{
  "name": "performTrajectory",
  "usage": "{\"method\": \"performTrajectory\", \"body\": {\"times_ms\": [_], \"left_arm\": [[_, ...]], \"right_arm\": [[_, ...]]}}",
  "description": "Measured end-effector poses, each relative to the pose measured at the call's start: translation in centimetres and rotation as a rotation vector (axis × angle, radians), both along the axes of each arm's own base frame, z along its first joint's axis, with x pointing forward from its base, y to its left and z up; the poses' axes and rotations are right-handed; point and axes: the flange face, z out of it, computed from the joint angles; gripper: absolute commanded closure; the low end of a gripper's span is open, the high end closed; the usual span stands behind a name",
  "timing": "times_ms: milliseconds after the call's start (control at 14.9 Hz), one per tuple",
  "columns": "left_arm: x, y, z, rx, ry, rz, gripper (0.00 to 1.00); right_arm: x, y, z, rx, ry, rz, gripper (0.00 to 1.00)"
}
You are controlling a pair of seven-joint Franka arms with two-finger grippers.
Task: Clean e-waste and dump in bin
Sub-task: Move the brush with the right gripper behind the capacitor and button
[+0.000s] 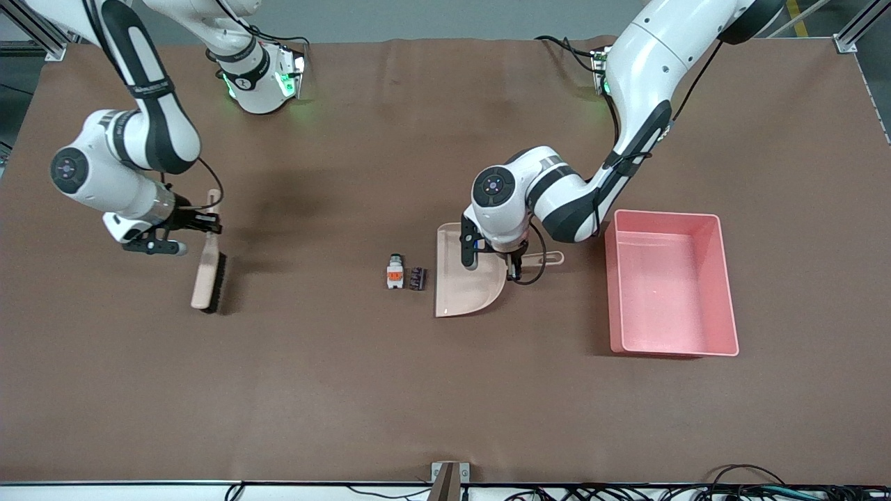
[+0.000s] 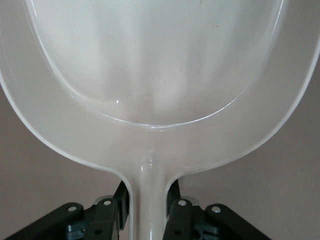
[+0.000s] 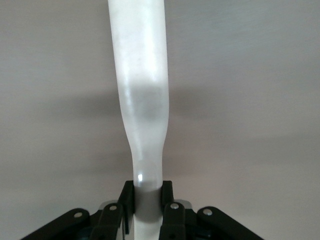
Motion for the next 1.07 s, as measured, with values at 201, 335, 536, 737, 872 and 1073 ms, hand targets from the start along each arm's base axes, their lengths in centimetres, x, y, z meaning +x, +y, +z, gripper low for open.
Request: {"method": "performTrajectory", "body": {"times_ms": [201,335,536,737,872,1073], "left_arm": [[-0.3,-0.3,-0.7,0.012,0.002,-0.017,0.84],[-0.6,-0.7,-1.0,0.013,0.002,-0.025,0.84],[-0.8,-1.7,-0.8,0.008,-0.002,-0.036,0.84],[-1.2,-2.5,-0.9,0.008,-0.001,-0.047,0.85],[-1.2,-2.5,-1.0,0.008,-0.001,-0.048,0.85],[-1.2,-2.5,-1.0,0.009,0.000,-0.045,0.85]], "right_arm": [[0.8,9.3,1.6,-0.015,-0.019,-0.057,1.00],[1.1,14.6,3.3,-0.016,-0.045,-0.077,1.00],[0.7,19.9,4.0,-0.014,-0.048,-0.109,1.00],[-0.6,24.4,2.1,0.036,-0.014,-0.137,1.00],[-1.5,27.0,0.6,0.043,-0.009,-0.116,1.00],[-2.3,30.2,-0.6,0.042,-0.012,-0.078,1.00]]}}
